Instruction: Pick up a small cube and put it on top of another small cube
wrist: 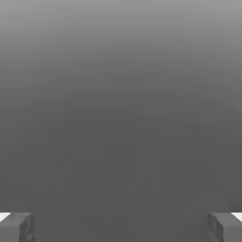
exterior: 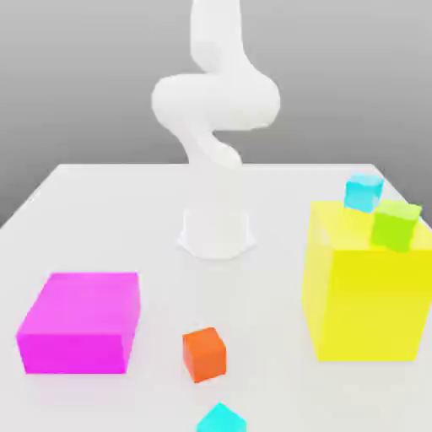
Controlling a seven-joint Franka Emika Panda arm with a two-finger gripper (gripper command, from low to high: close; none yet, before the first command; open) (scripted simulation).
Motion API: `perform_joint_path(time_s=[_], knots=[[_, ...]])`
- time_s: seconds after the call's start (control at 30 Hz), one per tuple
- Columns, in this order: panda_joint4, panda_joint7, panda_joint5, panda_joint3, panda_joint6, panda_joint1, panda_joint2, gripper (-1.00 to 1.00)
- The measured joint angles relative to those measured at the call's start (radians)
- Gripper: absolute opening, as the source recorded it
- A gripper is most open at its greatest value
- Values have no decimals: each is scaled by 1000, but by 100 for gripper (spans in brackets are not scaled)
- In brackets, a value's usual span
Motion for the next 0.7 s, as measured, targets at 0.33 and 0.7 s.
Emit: perform_joint_path(time_s=[0.33, 0.7], knots=[[-226, -184, -34, -56, 240, 29, 378, 0], [-436, -431, 33, -82, 504, 40, 777, 0]])
